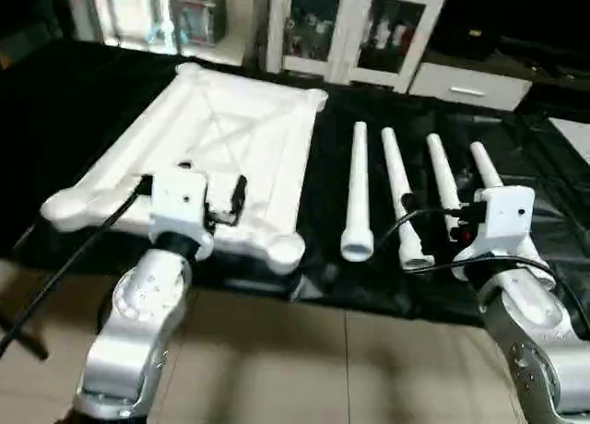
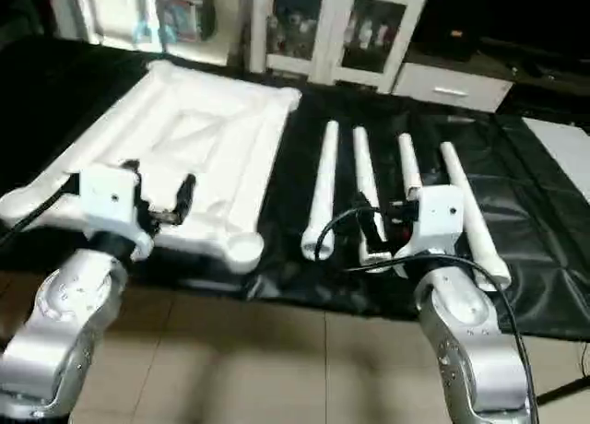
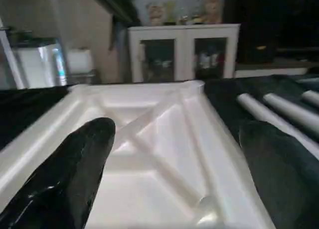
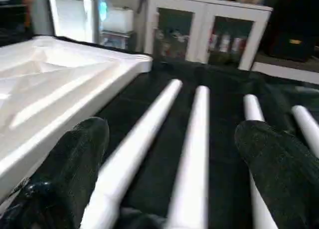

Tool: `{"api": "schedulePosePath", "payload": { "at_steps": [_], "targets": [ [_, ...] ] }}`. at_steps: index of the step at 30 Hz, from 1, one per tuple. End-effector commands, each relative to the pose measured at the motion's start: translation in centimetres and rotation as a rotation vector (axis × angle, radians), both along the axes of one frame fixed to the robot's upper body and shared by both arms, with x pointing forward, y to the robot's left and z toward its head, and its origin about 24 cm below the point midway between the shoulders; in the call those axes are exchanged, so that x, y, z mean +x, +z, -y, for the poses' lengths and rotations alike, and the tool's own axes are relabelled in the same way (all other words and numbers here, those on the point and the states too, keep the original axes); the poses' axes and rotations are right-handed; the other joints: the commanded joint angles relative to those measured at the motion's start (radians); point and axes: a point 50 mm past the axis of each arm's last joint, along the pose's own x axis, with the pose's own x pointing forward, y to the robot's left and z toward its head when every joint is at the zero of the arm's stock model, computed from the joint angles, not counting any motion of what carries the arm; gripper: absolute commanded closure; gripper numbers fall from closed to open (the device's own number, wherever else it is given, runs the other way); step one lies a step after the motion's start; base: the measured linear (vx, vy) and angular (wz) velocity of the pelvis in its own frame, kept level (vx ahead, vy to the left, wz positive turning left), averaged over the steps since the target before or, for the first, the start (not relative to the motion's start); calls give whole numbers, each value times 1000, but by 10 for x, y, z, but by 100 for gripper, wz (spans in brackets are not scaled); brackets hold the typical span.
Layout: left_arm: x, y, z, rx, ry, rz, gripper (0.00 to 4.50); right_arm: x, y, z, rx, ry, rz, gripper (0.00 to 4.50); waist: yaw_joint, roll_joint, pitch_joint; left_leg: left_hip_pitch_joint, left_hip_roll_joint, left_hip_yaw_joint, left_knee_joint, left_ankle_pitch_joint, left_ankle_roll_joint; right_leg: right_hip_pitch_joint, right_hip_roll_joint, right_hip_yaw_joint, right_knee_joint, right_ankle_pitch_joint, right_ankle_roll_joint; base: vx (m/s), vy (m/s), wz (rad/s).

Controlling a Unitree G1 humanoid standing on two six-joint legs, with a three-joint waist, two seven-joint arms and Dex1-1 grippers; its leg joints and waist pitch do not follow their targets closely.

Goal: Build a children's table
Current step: Move to table

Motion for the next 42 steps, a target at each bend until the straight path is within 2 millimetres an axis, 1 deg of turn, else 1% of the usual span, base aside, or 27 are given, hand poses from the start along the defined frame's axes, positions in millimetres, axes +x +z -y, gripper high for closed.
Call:
{"api": "schedulePosePath", "payload": {
  "at_steps": [1,3,7,8,10,11,12,13,14,15,16,17,18,19,20,22,23,24,25,26,31,33,34,35,36,39,42],
  "targets": [
    [0,-2,1,14,-13,-17,2,1,3,4,-14,-14,16,4,15,-4,-67,-48,-22,13,-45,26,176,93,-13,36,-50,136,-137,101,11,0],
    [-1,-3,1,16,-14,-19,2,0,2,3,-22,-8,16,4,9,16,-76,34,-18,-21,-42,198,251,50,52,10,-1,314,-72,148,-28,11],
    [-2,-3,-2,21,-16,-22,2,-2,-2,0,-10,-11,8,4,-21,9,-68,146,42,-96,-31,326,462,-67,22,7,43,103,-35,132,-47,8],
    [-3,-3,-3,24,-15,-23,2,-3,-2,-1,12,-14,11,4,27,-29,-55,-12,-87,-6,33,236,397,93,22,86,-21,216,-46,113,-27,6],
    [-4,-2,-5,27,-13,-24,2,-3,0,-3,25,-8,20,4,57,-13,-50,-72,-65,-9,38,98,255,146,0,137,-47,273,-103,115,19,23],
    [-4,-2,-6,28,-11,-25,2,-3,1,-4,24,-4,23,4,52,15,-61,-14,-45,-25,2,181,200,124,83,90,6,419,-51,126,15,28],
    [-5,-2,-6,28,-11,-26,2,-3,2,-5,18,1,36,4,29,33,-75,82,-13,-73,-3,299,242,49,119,45,73,430,8,161,-86,1],
    [-5,-2,-6,28,-11,-26,2,-3,2,-5,18,1,36,4,-53,32,-96,268,139,-229,-17,522,520,-182,29,16,170,-19,104,161,-86,1],
    [-6,-3,-8,33,-12,-32,2,-3,3,-6,7,14,47,4,-41,27,-86,241,168,-247,-34,619,626,-216,-25,34,193,-152,95,110,-166,-31],
    [-6,-3,-8,33,-12,-32,2,-3,3,-6,7,14,47,4,-37,21,-79,212,151,-225,-36,612,603,-224,-39,46,192,-104,71,-12,-124,-33],
    [-6,-4,-9,36,-12,-36,2,-4,3,-8,9,25,41,4,-23,-11,-61,129,8,-124,-19,409,438,-167,-31,67,83,113,-27,-12,-124,-33],
    [-6,-4,-9,36,-12,-36,2,-4,2,-8,9,25,40,4,-7,-41,-47,83,-59,-70,-13,241,354,-99,-18,90,22,110,-17,-63,-74,0],
    [-6,-4,-9,34,-14,-36,2,-4,2,-9,12,26,38,4,42,-62,-55,-40,-106,-57,152,-99,204,71,-132,251,-60,-311,-81,0,0,0],
    [-6,-4,-9,34,-14,-36,2,-4,2,-9,12,26,38,4,42,-62,-55,-40,-106,-57,152,-99,204,71,-132,251,-60,-311,-81,0,0,0],
    [-6,-4,-8,33,-15,-36,2,-4,1,-9,15,29,36,4,41,-46,-28,-63,-78,-77,162,-21,73,65,-123,216,-52,-157,-208,133,0,2],
    [-6,-4,-7,35,-21,-36,2,-4,0,-10,24,38,28,4,36,-16,-5,-51,-33,-78,104,48,41,40,-115,161,-96,-207,-356,110,23,7],
    [-6,-4,-7,35,-23,-37,2,-4,0,-11,23,38,27,4,29,27,-8,-34,-2,-77,13,58,56,45,-69,90,-97,-311,-340,110,72,11],
    [-6,-4,-6,35,-25,-38,2,-4,0,-11,21,37,25,4,-11,70,8,0,26,-118,-87,-197,39,11,48,2,-22,-315,-233,114,121,6],
    [-6,-4,-6,36,-28,-39,2,-4,-1,-11,18,31,20,4,-11,70,8,0,26,-118,-87,-197,39,11,48,2,-22,-315,-233,114,121,6],
    [-6,-4,-6,36,-31,-41,2,-4,-2,-10,13,25,13,4,-30,84,-56,125,97,-220,-96,-394,137,-90,52,-1,138,-156,-81,136,90,3],
    [-5,-4,-4,42,-52,-45,2,-5,-2,-10,18,41,3,4,-38,53,-41,85,63,-149,-95,-91,309,-164,33,-1,157,45,18,132,42,1],
    [-6,-6,-1,24,-133,-71,2,-5,-1,-13,13,91,0,4,-23,-25,-32,29,-15,-66,-53,-251,257,-97,-46,91,-5,54,-54,95,-45,3],
    [-10,-11,1,53,-297,-130,2,-9,2,-21,26,212,12,4,29,-22,-33,3,-76,-46,68,-188,173,-26,-168,202,-90,-267,-77,96,-73,7],
    [-11,-12,1,61,-326,-143,2,-9,3,-22,26,233,15,4,33,-34,-39,-25,-60,-65,94,-118,139,0,-193,221,-92,-317,-134,129,-69,-7],
    [-13,-14,-4,95,-393,-169,2,-14,5,-26,36,317,12,4,42,-26,-45,-59,-48,-86,59,110,37,14,-120,167,-22,47,-206,104,-27,-11],
    [-14,-16,-15,175,-511,-209,2,-22,10,-30,23,450,5,4,26,25,-43,-41,-11,-70,-22,374,31,-53,10,76,37,434,-206,83,2,-5],
    [-14,-18,-21,254,-571,-219,2,-25,11,-30,2,495,3,4,21,43,-47,-11,24,-73,-30,225,19,-68,-10,70,25,284,-241,39,50,4]
  ]
}}
